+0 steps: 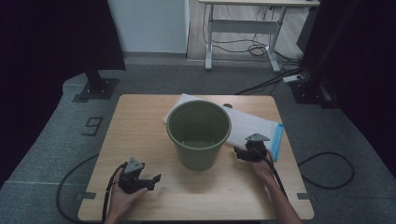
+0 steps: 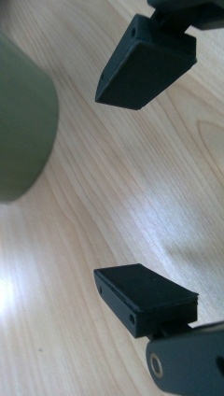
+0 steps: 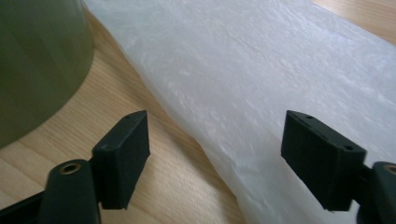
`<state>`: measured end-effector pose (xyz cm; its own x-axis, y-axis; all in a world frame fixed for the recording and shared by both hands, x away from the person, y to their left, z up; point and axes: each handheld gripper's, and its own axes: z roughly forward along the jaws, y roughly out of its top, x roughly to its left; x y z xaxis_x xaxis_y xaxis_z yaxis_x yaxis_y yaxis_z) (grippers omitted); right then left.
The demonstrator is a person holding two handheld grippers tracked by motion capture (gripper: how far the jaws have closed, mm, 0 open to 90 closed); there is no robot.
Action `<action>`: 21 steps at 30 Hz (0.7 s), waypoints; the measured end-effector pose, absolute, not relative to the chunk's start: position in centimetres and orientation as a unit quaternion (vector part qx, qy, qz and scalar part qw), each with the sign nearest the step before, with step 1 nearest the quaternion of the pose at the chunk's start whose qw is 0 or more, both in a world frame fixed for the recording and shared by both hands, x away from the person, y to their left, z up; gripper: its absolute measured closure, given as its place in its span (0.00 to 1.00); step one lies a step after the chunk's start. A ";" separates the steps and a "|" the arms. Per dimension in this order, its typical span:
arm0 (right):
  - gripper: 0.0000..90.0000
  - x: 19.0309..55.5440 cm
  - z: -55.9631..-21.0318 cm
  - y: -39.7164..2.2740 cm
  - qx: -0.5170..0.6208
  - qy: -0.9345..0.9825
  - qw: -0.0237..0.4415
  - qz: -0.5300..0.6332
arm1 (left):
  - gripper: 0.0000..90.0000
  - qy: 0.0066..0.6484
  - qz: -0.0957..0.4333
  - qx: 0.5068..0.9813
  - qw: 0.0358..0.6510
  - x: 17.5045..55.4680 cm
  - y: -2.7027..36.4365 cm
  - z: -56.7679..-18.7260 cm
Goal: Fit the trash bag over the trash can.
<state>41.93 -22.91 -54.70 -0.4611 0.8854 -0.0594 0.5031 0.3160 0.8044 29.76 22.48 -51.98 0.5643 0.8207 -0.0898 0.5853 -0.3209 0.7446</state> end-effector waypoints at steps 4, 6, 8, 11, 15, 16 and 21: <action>0.41 41.9 -54.9 -22.7 0.446 0.775 0.264 0.362 | 0.15 0.448 0.153 0.795 0.378 29.9 22.5 -52.2; 0.54 41.9 -54.9 -22.7 0.439 0.780 0.256 0.365 | 0.15 0.450 0.152 0.794 0.380 29.9 22.5 -52.2; 0.58 41.9 -54.9 -22.7 0.438 0.782 0.258 0.361 | 0.15 0.450 0.153 0.794 0.379 30.0 22.5 -52.2; 0.68 42.0 -55.1 -22.8 0.439 0.786 0.258 0.349 | 0.15 0.450 0.153 0.796 0.377 30.0 22.6 -52.3; 0.81 42.2 -55.1 -23.7 0.453 0.781 0.244 0.354 | 0.15 0.450 0.158 0.798 0.369 30.1 22.7 -52.6; 0.85 42.2 -55.1 -23.9 0.454 0.781 0.240 0.355 | 0.16 0.450 0.157 0.799 0.366 30.1 22.7 -52.7; 0.97 42.2 -55.2 -25.0 0.463 0.774 0.220 0.371 | 0.16 0.451 0.156 0.802 0.360 30.5 22.6 -53.0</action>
<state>42.18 -24.99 -55.17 -0.4744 0.8803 0.0037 0.5537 0.2951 0.7787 30.47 22.62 -53.03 0.5448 0.8352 -0.0754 0.6108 -0.3336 0.7181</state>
